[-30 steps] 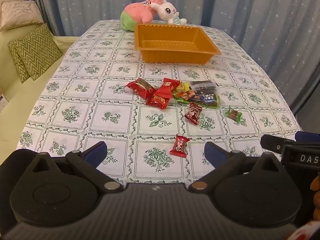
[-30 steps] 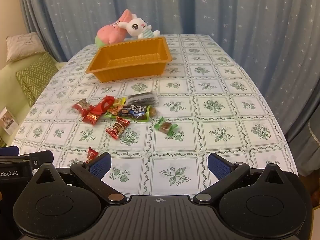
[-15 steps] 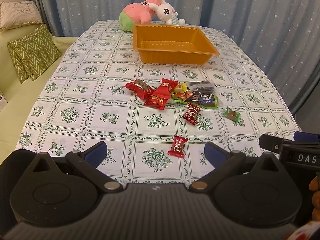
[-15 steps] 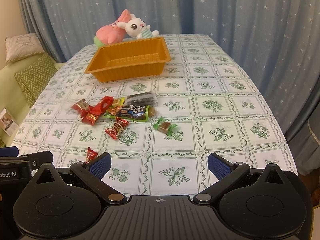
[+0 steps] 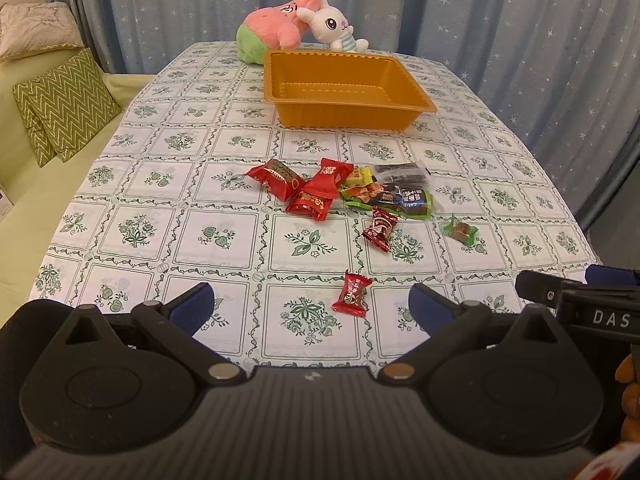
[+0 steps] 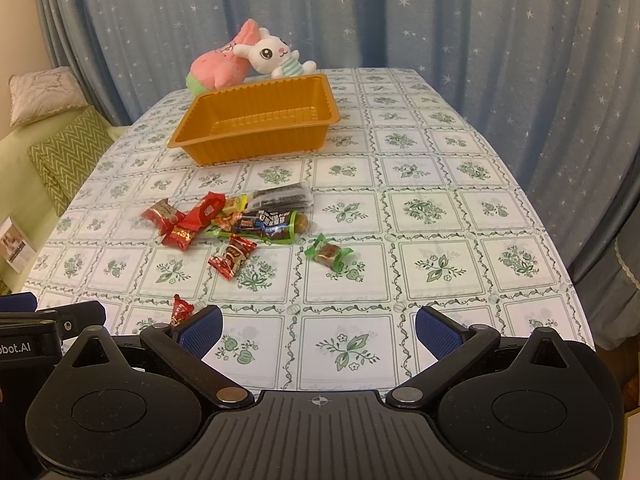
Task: Organize snacks
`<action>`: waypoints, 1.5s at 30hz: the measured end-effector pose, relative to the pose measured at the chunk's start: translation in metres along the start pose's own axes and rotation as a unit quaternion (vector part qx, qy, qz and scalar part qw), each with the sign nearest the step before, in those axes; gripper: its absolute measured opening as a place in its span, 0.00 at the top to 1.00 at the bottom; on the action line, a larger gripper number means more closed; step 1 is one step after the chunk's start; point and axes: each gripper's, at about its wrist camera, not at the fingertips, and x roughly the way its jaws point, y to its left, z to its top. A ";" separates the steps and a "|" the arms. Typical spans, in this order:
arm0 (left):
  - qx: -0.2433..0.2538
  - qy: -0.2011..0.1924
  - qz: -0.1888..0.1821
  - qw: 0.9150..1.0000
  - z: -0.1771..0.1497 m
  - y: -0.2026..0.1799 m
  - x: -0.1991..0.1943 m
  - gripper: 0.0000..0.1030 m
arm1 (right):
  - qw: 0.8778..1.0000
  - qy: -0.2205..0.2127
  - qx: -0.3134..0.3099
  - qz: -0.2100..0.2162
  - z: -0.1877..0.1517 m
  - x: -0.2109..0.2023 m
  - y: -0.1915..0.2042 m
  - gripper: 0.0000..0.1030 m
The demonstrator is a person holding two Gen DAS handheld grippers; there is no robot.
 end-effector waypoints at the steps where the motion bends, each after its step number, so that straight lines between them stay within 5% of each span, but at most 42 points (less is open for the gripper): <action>1: 0.000 0.000 0.000 1.000 0.000 0.000 0.000 0.00 | 1.000 0.000 0.001 0.000 0.000 0.000 0.000 0.01; 45: 0.001 0.004 -0.007 1.000 -0.002 -0.002 0.002 0.01 | 1.000 0.003 0.004 0.000 -0.002 0.001 -0.003 0.01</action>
